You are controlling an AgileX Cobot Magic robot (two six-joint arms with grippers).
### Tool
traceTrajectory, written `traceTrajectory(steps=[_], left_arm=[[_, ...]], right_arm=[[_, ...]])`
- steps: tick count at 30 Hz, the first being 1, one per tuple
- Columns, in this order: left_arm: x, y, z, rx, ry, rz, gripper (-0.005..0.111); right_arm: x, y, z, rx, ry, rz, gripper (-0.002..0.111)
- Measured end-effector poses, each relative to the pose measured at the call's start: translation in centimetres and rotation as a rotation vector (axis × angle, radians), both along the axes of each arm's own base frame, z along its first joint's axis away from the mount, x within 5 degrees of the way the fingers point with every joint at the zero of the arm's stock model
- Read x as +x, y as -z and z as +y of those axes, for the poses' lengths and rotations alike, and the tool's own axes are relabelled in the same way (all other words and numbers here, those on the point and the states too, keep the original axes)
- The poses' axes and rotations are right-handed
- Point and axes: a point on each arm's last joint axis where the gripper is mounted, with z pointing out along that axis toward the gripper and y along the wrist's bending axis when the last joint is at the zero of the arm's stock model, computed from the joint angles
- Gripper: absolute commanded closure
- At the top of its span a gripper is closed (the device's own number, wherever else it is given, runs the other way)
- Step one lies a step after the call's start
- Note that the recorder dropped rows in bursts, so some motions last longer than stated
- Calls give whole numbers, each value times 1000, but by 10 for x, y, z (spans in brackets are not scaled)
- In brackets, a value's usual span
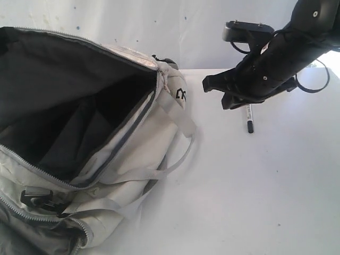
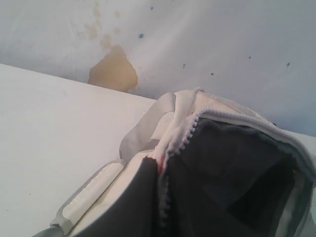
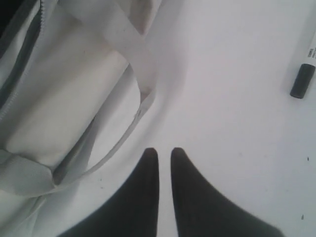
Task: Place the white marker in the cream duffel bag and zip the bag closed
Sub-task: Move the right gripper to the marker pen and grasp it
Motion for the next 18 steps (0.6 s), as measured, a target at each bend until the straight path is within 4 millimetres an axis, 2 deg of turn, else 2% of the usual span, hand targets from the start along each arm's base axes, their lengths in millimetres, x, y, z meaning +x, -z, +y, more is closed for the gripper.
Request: traceTrajectory(steps=[4, 7, 14, 18], left_arm=[[0, 0, 0, -3, -1, 0, 107], [0, 0, 0, -5, -2, 1, 107], [0, 0, 0, -5, -2, 1, 107], [0, 0, 0, -5, 0, 1, 107]], right_arm=[[7, 10, -3, 19, 68, 28, 80], [16, 21, -12, 20, 119, 69, 74], [51, 49, -42, 13, 239, 154, 72], [76, 62, -56, 17, 293, 97, 72]])
